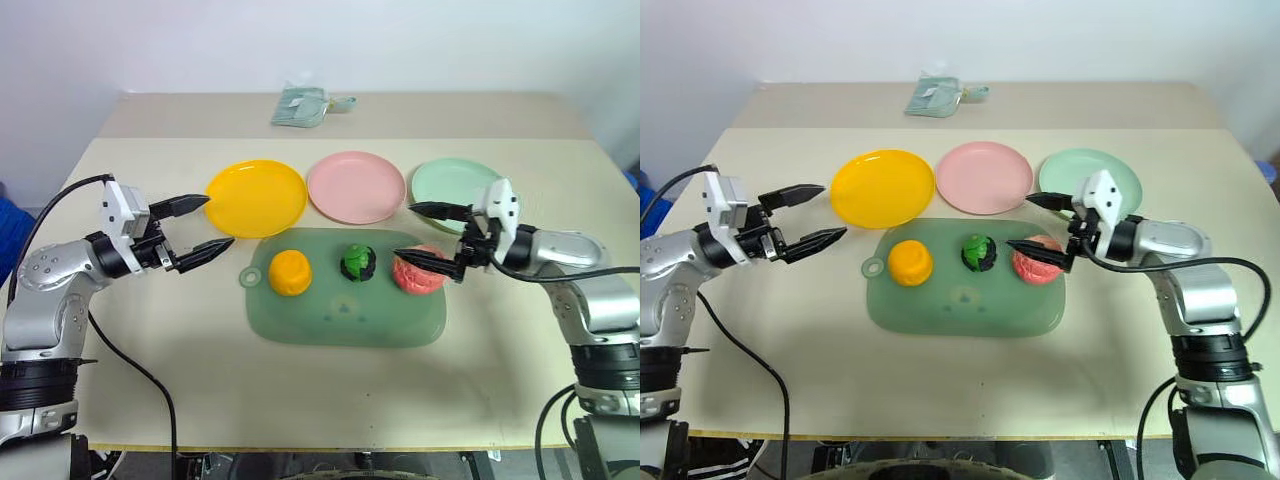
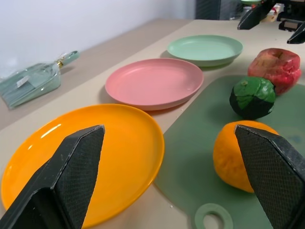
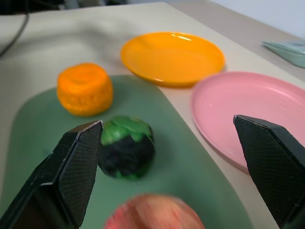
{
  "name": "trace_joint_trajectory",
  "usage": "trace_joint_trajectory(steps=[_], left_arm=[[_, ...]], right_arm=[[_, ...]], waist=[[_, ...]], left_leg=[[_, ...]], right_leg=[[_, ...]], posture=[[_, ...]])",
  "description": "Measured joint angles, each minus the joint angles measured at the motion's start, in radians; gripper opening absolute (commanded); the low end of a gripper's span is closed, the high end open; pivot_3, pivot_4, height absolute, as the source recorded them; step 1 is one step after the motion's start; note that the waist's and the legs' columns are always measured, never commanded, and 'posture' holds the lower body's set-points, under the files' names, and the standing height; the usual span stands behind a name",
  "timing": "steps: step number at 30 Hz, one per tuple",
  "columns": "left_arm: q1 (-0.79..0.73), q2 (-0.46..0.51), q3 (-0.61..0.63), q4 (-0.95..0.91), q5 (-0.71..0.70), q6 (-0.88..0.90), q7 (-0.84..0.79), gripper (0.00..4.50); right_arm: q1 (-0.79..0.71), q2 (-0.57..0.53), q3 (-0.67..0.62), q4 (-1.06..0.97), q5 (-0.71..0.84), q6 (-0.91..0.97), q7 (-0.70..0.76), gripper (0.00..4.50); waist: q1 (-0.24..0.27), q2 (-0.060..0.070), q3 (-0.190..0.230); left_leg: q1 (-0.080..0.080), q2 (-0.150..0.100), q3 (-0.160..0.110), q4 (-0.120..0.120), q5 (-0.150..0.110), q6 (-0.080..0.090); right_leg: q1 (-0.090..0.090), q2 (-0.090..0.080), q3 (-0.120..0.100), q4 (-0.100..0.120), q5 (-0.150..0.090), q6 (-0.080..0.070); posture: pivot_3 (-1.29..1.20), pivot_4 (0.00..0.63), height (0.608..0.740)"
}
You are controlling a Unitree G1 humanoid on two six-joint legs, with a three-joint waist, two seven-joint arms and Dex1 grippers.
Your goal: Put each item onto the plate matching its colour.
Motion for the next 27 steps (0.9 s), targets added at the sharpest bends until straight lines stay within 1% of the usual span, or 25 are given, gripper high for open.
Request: trace_joint_trajectory(steps=[3,6,10,14,20,21,24,27], left_arm=[[-0.042,0.002,-0.016,0.001,0.000,0.004,-0.014,4.50],[-0.052,0.003,-0.030,0.010,0.000,0.008,-0.029,4.50],[-0.055,0.003,-0.033,0.009,-0.005,0.043,-0.039,4.50],[-0.032,0.003,-0.036,-0.022,-0.036,0.091,-0.064,4.50],[-0.039,0.002,-0.058,-0.039,-0.089,0.181,-0.116,4.50],[-0.043,-0.007,-0.069,-0.039,-0.088,0.181,-0.119,4.50],[-0.060,-0.075,-0.130,-0.038,-0.068,0.154,-0.119,4.50],[-0.058,-0.107,-0.175,-0.020,-0.027,0.112,-0.116,4.50]], right_arm=[[0.009,0.001,-0.011,-0.005,0.002,-0.002,-0.007,4.46],[0.007,0.005,-0.011,-0.054,0.025,0.022,-0.031,4.46],[-0.058,0.014,-0.010,-0.078,0.055,0.068,-0.059,4.46],[-0.098,0.014,-0.008,-0.105,0.089,0.113,-0.065,4.46],[-0.091,0.010,-0.009,-0.143,0.113,0.141,-0.075,4.46],[-0.087,0.010,-0.010,-0.157,0.120,0.151,-0.081,4.46],[-0.084,0.014,-0.008,-0.191,0.142,0.172,-0.091,4.46],[-0.069,0.010,-0.007,-0.192,0.143,0.177,-0.091,4.46]], waist=[[-0.004,0.000,0.000],[-0.011,0.000,0.000],[-0.010,0.000,0.000],[-0.002,0.000,0.000],[-0.003,0.000,0.000],[-0.003,0.000,0.000],[-0.002,0.000,0.000],[-0.003,0.000,0.000]], left_leg=[[0.000,0.000,0.000,0.000,0.000,0.000],[0.000,0.001,0.000,-0.001,0.000,0.000],[0.000,0.000,0.000,-0.001,0.000,0.000],[0.000,0.000,0.000,-0.001,0.000,0.000],[0.000,0.000,0.000,0.000,0.000,0.001],[0.000,0.000,0.000,0.000,0.000,0.001],[0.000,0.000,0.000,0.000,0.000,0.001],[0.000,0.000,0.000,0.000,0.000,0.001]], right_leg=[[0.000,0.000,0.000,0.000,0.000,0.000],[-0.001,0.001,0.000,0.000,0.000,0.000],[-0.001,0.000,0.000,0.000,0.000,0.000],[0.000,0.000,0.000,-0.001,0.000,0.000],[0.000,0.000,0.000,-0.001,0.000,0.000],[0.000,0.000,0.000,-0.001,0.000,0.000],[0.001,0.000,0.000,-0.001,0.000,0.000],[0.000,0.000,0.000,-0.001,0.000,0.000]], posture=[[0.00,0.150,0.729],[0.00,0.150,0.729],[0.00,0.150,0.729],[0.00,0.150,0.729],[0.00,0.150,0.729],[0.00,0.150,0.729],[0.00,0.150,0.729],[0.00,0.150,0.729]])
